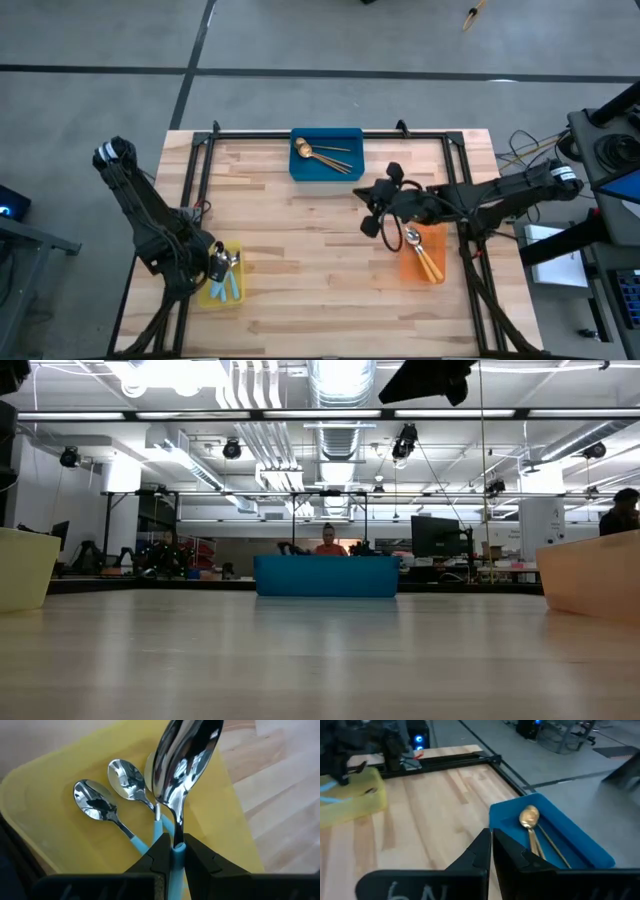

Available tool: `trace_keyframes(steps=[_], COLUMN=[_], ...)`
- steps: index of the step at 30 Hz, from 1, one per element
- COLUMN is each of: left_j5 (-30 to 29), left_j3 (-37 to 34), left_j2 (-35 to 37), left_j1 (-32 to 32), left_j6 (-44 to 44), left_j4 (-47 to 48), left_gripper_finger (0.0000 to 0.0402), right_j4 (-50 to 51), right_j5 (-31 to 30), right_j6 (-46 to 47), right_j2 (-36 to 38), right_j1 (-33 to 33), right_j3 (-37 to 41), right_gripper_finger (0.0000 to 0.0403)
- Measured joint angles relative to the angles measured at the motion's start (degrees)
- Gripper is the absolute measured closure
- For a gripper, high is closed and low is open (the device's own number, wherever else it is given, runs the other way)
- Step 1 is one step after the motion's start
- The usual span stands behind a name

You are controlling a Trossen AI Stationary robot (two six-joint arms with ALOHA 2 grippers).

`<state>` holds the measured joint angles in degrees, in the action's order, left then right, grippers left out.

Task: Sort silverware by color (type)
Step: Put the blue spoon into the yellow bin

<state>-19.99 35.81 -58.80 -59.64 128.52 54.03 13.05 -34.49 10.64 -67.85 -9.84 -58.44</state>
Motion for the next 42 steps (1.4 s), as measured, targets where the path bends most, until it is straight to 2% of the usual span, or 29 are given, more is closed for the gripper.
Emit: trace_keyframes(steps=[2,6,11,17,21,23,27,34,42], left_j5=[0.0,0.02,0.04,0.03,0.04,0.04,0.04,0.93,1.16], left_j3=[0.0,0.0,0.0,0.0,0.0,0.0,0.0,0.0,0.0], left_j2=[-1.42,-3.08,-4.0,-4.7,-5.23,-5.56,-6.95,-8.47,-8.61], left_j1=[0.0,0.0,0.0,0.0,0.0,0.0,0.0,0.0,0.0], left_j6=[-0.01,-0.15,-0.49,-0.51,-0.51,-0.98,-1.36,-0.5,0.14], left_j4=[-0.37,-1.48,-1.41,-1.43,-1.41,-1.37,-1.51,-2.56,-2.72], left_gripper_finger=[0.038,0.038,0.038,0.0379,0.0379,0.0379,0.0379,0.0379,0.0379], right_j4=[1.64,16.24,33.8,50.43,55.92,54.43,44.27,25.21,17.01], right_j5=[1.33,16.93,22.57,31.67,31.52,29.31,23.94,22.45,20.86], right_j6=[1.44,6.98,15.63,28.02,36.2,36.37,32.38,17.28,10.33], right_j2=[-0.24,-1.62,-0.98,-0.9,-1.16,-1.16,-1.16,-1.16,-1.18], right_j1=[1.61,5.6,5.55,0.0,-3.62,-4.67,-5.03,-4.76,-4.77], right_j3=[0.57,0.87,-0.76,-0.64,1.57,1.84,1.84,1.84,1.84], right_gripper_finger=[0.0394,0.0394,0.0394,0.0394,0.0394,0.0394,0.0394,0.0394,0.0394])
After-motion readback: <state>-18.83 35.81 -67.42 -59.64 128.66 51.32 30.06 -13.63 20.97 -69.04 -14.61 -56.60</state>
